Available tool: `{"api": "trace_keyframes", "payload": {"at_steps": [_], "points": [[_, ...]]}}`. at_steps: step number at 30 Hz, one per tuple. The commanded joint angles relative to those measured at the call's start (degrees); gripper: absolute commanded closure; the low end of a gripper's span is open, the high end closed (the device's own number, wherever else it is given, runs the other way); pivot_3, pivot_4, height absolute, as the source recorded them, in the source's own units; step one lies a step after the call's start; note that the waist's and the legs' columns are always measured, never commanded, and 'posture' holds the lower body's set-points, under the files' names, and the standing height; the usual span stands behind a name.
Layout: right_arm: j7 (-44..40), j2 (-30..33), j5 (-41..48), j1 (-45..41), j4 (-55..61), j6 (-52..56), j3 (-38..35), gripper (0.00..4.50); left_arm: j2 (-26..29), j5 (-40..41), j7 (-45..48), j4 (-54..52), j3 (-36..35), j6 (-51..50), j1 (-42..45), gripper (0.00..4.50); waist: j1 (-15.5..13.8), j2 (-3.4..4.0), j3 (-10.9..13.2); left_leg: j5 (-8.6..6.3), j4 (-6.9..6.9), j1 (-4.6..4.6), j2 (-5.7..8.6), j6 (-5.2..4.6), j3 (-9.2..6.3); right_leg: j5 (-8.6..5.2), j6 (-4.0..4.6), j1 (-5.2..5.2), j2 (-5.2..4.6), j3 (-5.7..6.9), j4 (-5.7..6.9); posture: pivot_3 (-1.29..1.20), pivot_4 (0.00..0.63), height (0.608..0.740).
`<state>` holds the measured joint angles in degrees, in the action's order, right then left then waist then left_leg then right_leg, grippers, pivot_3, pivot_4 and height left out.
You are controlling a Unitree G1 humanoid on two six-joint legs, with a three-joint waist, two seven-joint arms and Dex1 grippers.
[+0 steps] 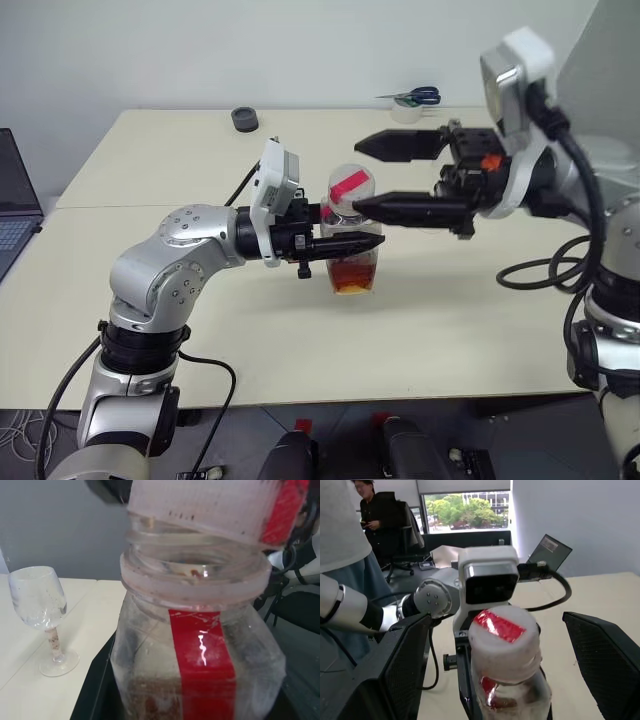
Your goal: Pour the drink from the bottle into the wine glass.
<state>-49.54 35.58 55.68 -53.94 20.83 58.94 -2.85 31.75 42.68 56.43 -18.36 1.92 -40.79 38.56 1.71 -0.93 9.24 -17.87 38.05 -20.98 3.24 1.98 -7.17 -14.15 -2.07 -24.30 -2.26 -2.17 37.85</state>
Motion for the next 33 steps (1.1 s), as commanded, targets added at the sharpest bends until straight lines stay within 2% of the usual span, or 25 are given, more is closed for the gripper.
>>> {"api": "trace_keyframes", "payload": {"at_steps": [1,19,22,28,29,33], "points": [[-0.11,-0.36,-1.19,1.23,3.07,-3.66,0.15,0.03,0.21,0.83,0.24,-1.63,-0.88,0.62,1.10,2.74,0.00,0.00,0.00,0.00,0.00,0.00,0.00,0.00,0.00,0.00,0.00,0.00,0.00,0.01,0.00,0.00,0.150,0.740],[2.47,-3.48,-3.27,1.12,1.56,-8.05,1.36,0.03,0.38,0.70,0.42,-1.52,-0.90,0.52,1.43,2.74,-0.04,0.00,0.00,0.00,0.00,0.00,0.00,0.01,-0.02,0.00,0.00,0.01,0.00,0.00,-0.02,0.00,0.150,0.740],[2.61,-3.81,-3.36,0.95,1.14,-8.50,1.47,0.62,0.32,0.65,0.45,-1.40,-0.86,0.57,1.48,2.74,-0.04,0.00,0.00,0.00,0.00,0.00,0.00,0.01,-0.02,0.00,0.00,0.01,0.00,0.00,-0.02,0.00,0.150,0.740],[1.85,-3.90,-3.87,1.34,1.15,-9.01,1.97,2.71,0.36,0.54,0.60,-1.28,-0.83,0.68,1.47,2.74,-0.04,0.00,0.00,0.00,0.00,0.00,0.00,0.01,-0.02,0.00,0.00,0.01,0.00,0.00,-0.02,0.00,0.150,0.740],[1.82,-3.91,-3.95,1.43,1.13,-9.16,2.06,2.85,0.35,0.50,0.62,-1.22,-0.83,0.71,1.53,2.74,-0.03,0.00,0.00,0.00,0.00,0.01,0.00,0.01,-0.02,0.00,0.00,0.01,0.00,0.00,-0.02,0.00,0.150,0.740],[1.57,-3.92,-4.46,1.79,1.44,-9.93,2.35,2.86,0.30,0.59,0.50,-1.40,-0.84,0.63,1.50,2.74,-0.03,0.00,0.00,0.00,0.00,0.01,0.00,0.01,-0.02,0.00,0.00,0.01,0.00,0.01,-0.02,0.00,0.150,0.740]]}}
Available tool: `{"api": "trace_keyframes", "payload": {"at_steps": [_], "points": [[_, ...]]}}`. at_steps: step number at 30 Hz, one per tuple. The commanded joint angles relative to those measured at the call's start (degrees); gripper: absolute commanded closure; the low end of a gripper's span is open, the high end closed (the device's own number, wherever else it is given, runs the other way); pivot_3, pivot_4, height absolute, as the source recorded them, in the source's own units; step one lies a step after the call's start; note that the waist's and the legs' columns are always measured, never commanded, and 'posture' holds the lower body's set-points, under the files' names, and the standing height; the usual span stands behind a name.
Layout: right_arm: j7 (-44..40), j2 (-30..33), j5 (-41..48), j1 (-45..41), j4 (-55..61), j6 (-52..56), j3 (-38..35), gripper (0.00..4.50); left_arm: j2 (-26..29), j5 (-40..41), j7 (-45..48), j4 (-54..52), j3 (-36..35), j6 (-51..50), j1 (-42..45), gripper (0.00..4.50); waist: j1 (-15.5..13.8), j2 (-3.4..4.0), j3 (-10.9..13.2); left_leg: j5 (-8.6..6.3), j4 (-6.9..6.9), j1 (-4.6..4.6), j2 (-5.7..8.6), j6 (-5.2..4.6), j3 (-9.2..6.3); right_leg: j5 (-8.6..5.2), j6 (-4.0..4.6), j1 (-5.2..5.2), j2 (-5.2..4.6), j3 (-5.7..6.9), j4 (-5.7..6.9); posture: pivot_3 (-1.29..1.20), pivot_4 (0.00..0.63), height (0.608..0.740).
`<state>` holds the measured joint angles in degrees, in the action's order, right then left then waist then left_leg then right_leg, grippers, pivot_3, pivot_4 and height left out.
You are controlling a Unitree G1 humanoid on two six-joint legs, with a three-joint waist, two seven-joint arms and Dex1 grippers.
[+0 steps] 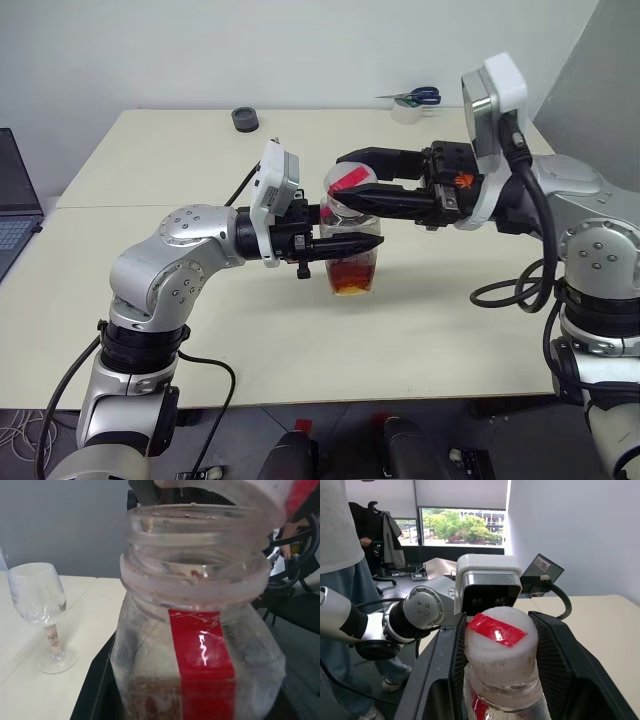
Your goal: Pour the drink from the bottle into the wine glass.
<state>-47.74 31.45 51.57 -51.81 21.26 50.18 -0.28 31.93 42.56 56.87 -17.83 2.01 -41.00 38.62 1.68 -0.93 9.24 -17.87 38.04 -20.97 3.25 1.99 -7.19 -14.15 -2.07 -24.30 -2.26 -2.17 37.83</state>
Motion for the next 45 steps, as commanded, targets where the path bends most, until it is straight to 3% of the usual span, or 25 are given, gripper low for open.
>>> {"api": "trace_keyframes", "payload": {"at_steps": [1,9,15,18,23,31,37,44,45], "points": [[-0.05,0.10,-0.66,-0.58,0.80,-1.40,-0.30,2.86,0.16,0.76,0.03,-2.03,-0.95,0.78,1.39,2.74,0.00,0.00,0.00,0.00,0.00,0.00,0.00,0.00,0.00,0.00,0.00,0.00,0.00,0.00,0.00,0.00,0.150,0.740],[0.26,1.69,0.69,-5.05,-3.63,0.43,-3.05,2.86,0.51,1.06,-0.03,-2.60,-1.16,0.60,0.89,2.74,-0.02,0.00,0.00,0.00,0.00,0.00,0.00,0.00,-0.01,0.00,0.00,0.00,0.00,0.00,0.00,0.00,0.150,0.740],[6.67,3.17,6.53,-9.66,-10.38,7.81,-10.03,2.86,0.69,1.24,-0.19,-3.18,-1.41,0.68,0.19,2.74,-0.04,0.00,0.00,0.00,-0.01,-0.01,0.01,0.00,0.00,0.00,0.00,0.00,-0.01,-0.02,-0.01,0.00,0.150,0.740],[6.81,6.73,6.22,-4.20,-7.75,9.20,-11.60,2.86,0.80,1.17,-0.29,-3.54,-1.54,0.75,-0.24,2.74,-0.08,-0.01,0.00,0.00,-0.03,-0.03,0.00,0.00,-0.03,0.00,0.01,0.02,-0.01,-0.03,-0.08,0.00,0.150,0.740],[7.44,11.39,0.66,13.66,-4.02,4.80,-14.25,2.86,0.44,0.85,-1.38,-3.82,-1.76,0.94,-0.83,2.74,-0.49,-0.05,0.01,-0.01,0.02,-0.06,0.02,-0.02,-0.01,0.00,-0.01,0.14,-0.03,-0.04,-0.15,0.00,0.150,0.740],[25.34,1.56,-14.57,34.27,1.85,-5.84,-14.13,2.86,0.44,0.95,-1.64,-3.78,-1.15,0.63,-0.52,2.74,0.03,-0.02,0.02,0.00,-0.01,0.05,-0.06,0.00,0.19,-0.02,-0.03,0.06,0.04,-0.12,0.05,0.00,0.150,0.740],[35.28,-6.19,-25.81,39.66,-7.68,-14.03,-14.04,2.86,0.08,0.70,-1.69,-3.54,-0.71,0.72,0.06,2.74,-0.05,-0.02,0.02,0.01,0.05,0.11,-0.03,0.01,0.18,-0.02,-0.03,0.10,0.07,-0.13,0.12,0.00,0.150,0.740],[37.83,-11.44,-29.83,41.16,-13.46,-19.04,-13.47,2.86,0.38,0.81,-1.83,-3.79,-0.90,0.39,0.10,2.74,0.09,0.00,0.02,0.01,0.03,0.13,-0.04,0.01,0.24,-0.02,-0.03,0.07,0.10,-0.19,0.13,0.00,0.150,0.740],[37.79,-11.68,-30.13,41.16,-13.55,-19.27,-13.33,2.15,0.38,0.81,-1.85,-3.75,-0.90,0.37,0.15,2.74,0.09,0.00,0.02,0.01,0.02,0.15,-0.04,0.01,0.24,-0.02,-0.03,0.07,0.10,-0.19,0.14,0.00,0.150,0.740]]}}
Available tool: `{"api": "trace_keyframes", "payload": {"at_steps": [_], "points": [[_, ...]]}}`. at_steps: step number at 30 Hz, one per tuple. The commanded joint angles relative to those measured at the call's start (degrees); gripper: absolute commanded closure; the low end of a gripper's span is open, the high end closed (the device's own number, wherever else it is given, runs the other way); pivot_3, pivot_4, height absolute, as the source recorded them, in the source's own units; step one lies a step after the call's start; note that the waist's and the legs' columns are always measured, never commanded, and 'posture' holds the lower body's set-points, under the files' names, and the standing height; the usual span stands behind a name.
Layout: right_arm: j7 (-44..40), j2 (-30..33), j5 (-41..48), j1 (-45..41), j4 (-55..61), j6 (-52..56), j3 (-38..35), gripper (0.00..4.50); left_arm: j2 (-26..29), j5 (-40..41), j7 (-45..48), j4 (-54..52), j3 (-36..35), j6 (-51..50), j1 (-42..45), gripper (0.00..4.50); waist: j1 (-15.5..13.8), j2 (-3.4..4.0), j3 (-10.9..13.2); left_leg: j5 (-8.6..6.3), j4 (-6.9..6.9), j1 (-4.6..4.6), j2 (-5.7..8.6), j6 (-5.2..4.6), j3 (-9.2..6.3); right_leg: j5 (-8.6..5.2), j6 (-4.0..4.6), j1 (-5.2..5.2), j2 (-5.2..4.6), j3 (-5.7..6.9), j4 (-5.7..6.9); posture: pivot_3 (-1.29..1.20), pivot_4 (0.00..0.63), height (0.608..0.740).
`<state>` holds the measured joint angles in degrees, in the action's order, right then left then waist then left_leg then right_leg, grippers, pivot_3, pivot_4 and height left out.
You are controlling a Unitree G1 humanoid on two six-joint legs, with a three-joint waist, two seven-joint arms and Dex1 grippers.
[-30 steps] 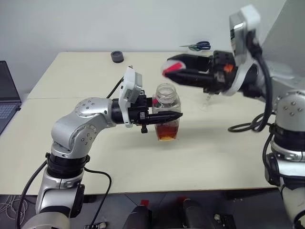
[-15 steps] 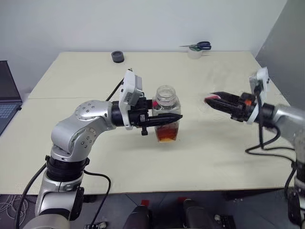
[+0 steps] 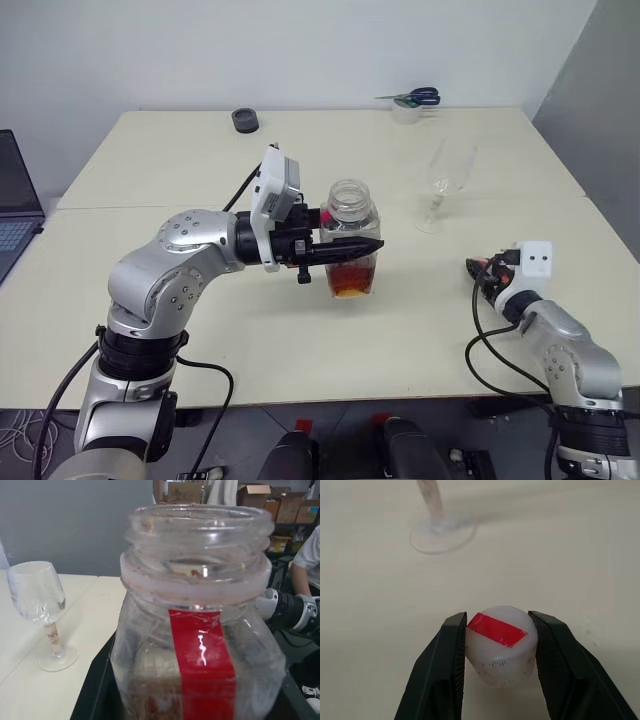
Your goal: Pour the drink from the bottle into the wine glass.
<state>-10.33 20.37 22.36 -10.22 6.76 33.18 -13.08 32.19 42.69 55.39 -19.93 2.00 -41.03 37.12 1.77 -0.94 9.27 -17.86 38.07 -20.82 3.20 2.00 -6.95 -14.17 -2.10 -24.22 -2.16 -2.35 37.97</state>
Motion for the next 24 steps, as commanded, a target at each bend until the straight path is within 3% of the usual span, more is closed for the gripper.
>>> {"api": "trace_keyframes", "payload": {"at_steps": [1,6,7,13,17,21,24], "points": [[0.35,-0.74,-1.23,-0.43,0.96,-2.26,-0.43,1.89,0.13,0.62,-0.40,-1.61,-0.88,0.42,1.69,2.74,-0.01,0.00,0.00,0.00,0.00,0.00,-0.01,0.00,-0.01,0.00,0.00,0.01,0.01,0.02,0.00,0.00,0.150,0.740],[0.06,-0.72,-1.60,-0.62,1.20,-1.87,-0.62,0.19,0.10,0.56,-0.67,-1.56,-0.87,0.49,1.74,2.74,-0.05,0.00,0.00,0.00,0.01,0.00,0.02,0.00,-0.02,0.00,0.00,0.02,0.01,0.02,-0.01,0.00,0.150,0.740],[-0.05,-0.67,-1.60,-0.71,1.31,-1.83,-0.64,0.05,0.11,0.57,-0.70,-1.60,-0.86,0.50,1.70,2.74,-0.06,0.00,0.00,0.00,0.01,0.00,0.01,0.00,-0.02,0.00,0.00,0.02,0.01,0.02,-0.01,0.00,0.150,0.740],[-3.81,3.28,-4.34,-0.11,3.59,-3.38,1.48,0.05,0.05,0.62,-0.89,-1.54,-0.78,0.60,1.74,2.74,-0.05,0.00,0.00,0.00,0.01,0.00,0.02,0.00,-0.01,0.00,0.00,0.03,0.01,0.02,-0.01,0.00,0.150,0.740],[-13.31,11.54,-6.21,1.81,9.26,-7.96,4.06,0.05,0.26,-0.19,-1.08,-0.96,-0.96,1.17,1.86,2.74,-0.06,0.00,0.00,0.00,0.02,0.00,0.02,0.00,0.00,-0.01,-0.01,0.03,0.01,0.03,-0.01,0.00,0.150,0.740],[-26.90,19.41,9.65,1.26,21.37,-0.60,-0.07,0.05,0.38,-1.00,-1.74,-0.19,-1.49,1.66,1.71,2.74,0.10,0.00,0.01,0.00,0.02,0.00,0.00,-0.01,-0.01,-0.03,-0.05,0.08,0.02,0.05,-0.03,0.00,0.150,0.740],[-30.95,25.49,22.58,-4.60,25.32,8.84,-3.16,0.05,0.35,-3.06,-2.35,2.01,-1.75,3.09,1.77,2.74,0.09,-0.02,0.02,-0.01,0.04,0.02,-0.02,-0.02,-0.06,-0.02,-0.04,0.12,0.02,0.08,-0.04,0.00,0.150,0.740]]}}
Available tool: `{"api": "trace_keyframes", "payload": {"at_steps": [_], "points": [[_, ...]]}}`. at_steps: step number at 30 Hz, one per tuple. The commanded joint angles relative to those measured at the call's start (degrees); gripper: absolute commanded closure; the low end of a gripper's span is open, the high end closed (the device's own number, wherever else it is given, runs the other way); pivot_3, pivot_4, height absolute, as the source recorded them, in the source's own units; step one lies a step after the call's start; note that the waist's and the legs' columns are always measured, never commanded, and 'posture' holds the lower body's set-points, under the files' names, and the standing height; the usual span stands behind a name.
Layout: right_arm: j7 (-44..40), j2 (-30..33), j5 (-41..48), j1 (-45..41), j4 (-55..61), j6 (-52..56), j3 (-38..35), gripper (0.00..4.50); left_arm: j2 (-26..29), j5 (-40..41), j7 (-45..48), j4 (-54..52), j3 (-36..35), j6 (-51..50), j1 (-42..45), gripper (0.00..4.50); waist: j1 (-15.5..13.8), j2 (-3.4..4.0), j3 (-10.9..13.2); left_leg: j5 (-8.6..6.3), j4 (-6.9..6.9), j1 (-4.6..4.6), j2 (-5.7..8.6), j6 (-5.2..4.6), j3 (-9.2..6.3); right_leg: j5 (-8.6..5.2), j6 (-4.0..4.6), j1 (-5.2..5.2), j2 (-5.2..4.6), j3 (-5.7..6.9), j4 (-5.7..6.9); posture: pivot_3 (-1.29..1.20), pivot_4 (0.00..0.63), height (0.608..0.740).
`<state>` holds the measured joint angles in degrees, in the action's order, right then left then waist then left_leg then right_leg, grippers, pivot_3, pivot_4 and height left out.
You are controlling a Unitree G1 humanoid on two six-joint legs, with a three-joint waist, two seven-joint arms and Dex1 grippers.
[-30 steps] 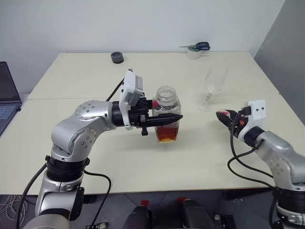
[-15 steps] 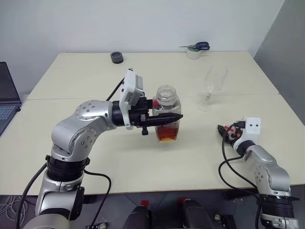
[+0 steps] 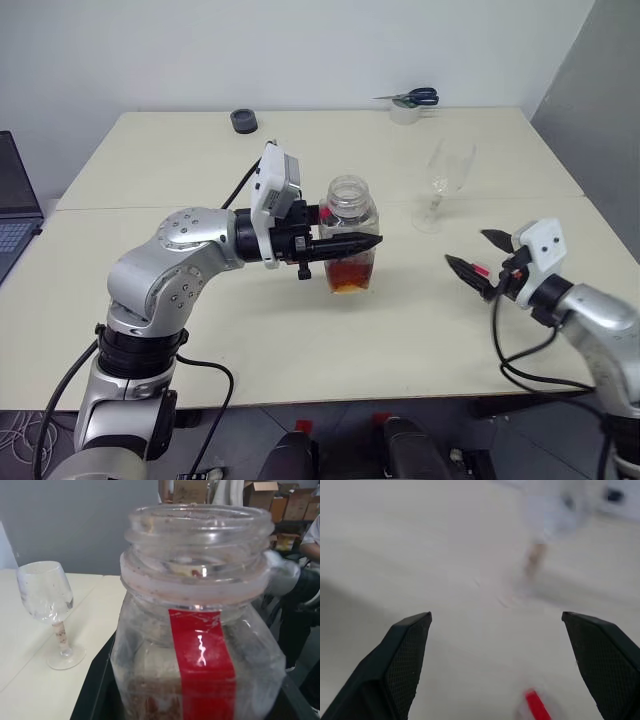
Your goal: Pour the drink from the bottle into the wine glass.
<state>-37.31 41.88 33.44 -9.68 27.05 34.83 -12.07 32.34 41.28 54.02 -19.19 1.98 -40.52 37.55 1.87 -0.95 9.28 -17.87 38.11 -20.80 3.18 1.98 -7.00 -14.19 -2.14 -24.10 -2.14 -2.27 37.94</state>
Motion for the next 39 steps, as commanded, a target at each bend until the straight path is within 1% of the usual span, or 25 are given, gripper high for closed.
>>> {"api": "trace_keyframes", "payload": {"at_steps": [1,3,6,8,12,14,15,18,21,29,39], "points": [[-4.23,5.59,16.08,-9.72,4.97,10.30,-4.27,0.05,0.05,-3.86,-1.87,3.73,-1.54,4.11,2.00,2.74,-0.04,-0.01,0.00,0.00,0.02,0.01,0.02,0.00,0.00,0.00,0.00,0.02,0.00,0.00,0.01,0.00,0.150,0.740],[-3.86,6.74,20.91,-17.32,4.30,13.83,-3.15,0.05,-0.60,-8.16,-4.48,8.63,-1.33,7.16,3.52,2.74,-0.03,-0.02,0.03,0.00,0.07,0.04,0.02,-0.03,-0.03,0.01,0.01,0.05,0.00,0.03,0.01,0.00,0.150,0.740],[-2.33,4.97,24.45,-23.82,2.86,16.46,-0.76,0.05,-1.41,-15.68,-9.67,15.11,-0.80,12.56,5.31,2.74,-0.31,-0.12,0.01,0.03,0.02,0.01,-0.03,-0.07,-0.21,0.01,0.03,0.10,0.00,0.13,-0.06,0.00,0.150,0.740],[-1.77,4.17,25.49,-25.69,2.63,17.29,0.10,0.05,-1.88,-18.20,-11.58,17.32,-0.88,14.36,5.71,2.74,-0.40,-0.12,0.01,0.04,-0.02,-0.06,0.00,-0.05,-0.26,0.01,0.03,0.07,-0.05,0.12,-0.12,0.00,0.150,0.740],[-1.39,0.99,23.82,-29.96,1.14,16.38,4.22,0.05,-3.97,-22.69,-21.77,21.56,-3.87,14.43,6.26,2.74,-0.44,-0.13,0.01,0.04,0.02,-0.24,0.18,-0.04,-0.13,0.01,-0.01,-0.09,-0.27,0.11,-0.21,0.00,0.150,0.740],[-1.59,0.05,23.15,-30.87,0.48,15.98,5.28,0.05,-4.78,-25.04,-25.25,22.58,-4.24,15.56,6.17,2.74,-0.47,-0.14,0.02,0.04,0.01,-0.27,0.18,-0.03,-0.12,0.01,-0.02,-0.13,-0.33,0.10,-0.23,0.00,0.150,0.740],[-1.80,-0.43,22.64,-31.14,0.18,15.61,5.86,0.05,-5.60,-25.96,-27.46,23.14,-4.76,16.00,6.02,2.74,-0.50,-0.14,0.02,0.04,0.00,-0.27,0.18,-0.03,-0.13,0.01,-0.02,-0.15,-0.34,0.11,-0.23,0.00,0.150,0.740],[-2.30,-2.47,20.17,-32.23,-0.81,14.05,8.51,0.05,-9.35,-28.73,-38.14,25.16,-8.53,17.15,4.39,2.74,-0.63,-0.15,0.02,0.04,0.00,-0.28,0.19,-0.03,-0.16,0.01,-0.02,-0.15,-0.37,0.09,-0.22,0.00,0.150,0.740],[-3.08,-3.65,18.54,-32.63,-1.16,12.90,9.76,0.05,-11.78,-29.50,-43.19,25.99,-11.40,18.60,2.82,2.74,-0.59,-0.14,0.02,0.04,0.00,-0.28,0.19,-0.03,-0.14,0.01,-0.02,-0.19,-0.37,0.09,-0.16,0.00,0.150,0.740],[-3.65,-7.65,16.64,-35.19,-2.69,11.79,11.71,0.05,-11.88,-35.10,-49.67,32.25,-12.44,26.01,-1.46,2.74,-0.55,-0.14,0.01,0.04,0.00,-0.28,0.20,-0.03,-0.12,0.02,-0.01,-0.23,-0.37,0.10,-0.12,0.00,0.150,0.740],[-2.99,-9.97,14.82,-35.47,-3.25,11.54,12.01,0.05,-12.45,-33.26,-47.41,37.97,-13.97,32.88,-3.01,2.74,-0.54,-0.18,-0.01,0.04,0.02,-0.28,0.22,-0.02,-0.14,0.02,-0.01,-0.23,-0.40,0.11,-0.07,0.00,0.150,0.740]]}}
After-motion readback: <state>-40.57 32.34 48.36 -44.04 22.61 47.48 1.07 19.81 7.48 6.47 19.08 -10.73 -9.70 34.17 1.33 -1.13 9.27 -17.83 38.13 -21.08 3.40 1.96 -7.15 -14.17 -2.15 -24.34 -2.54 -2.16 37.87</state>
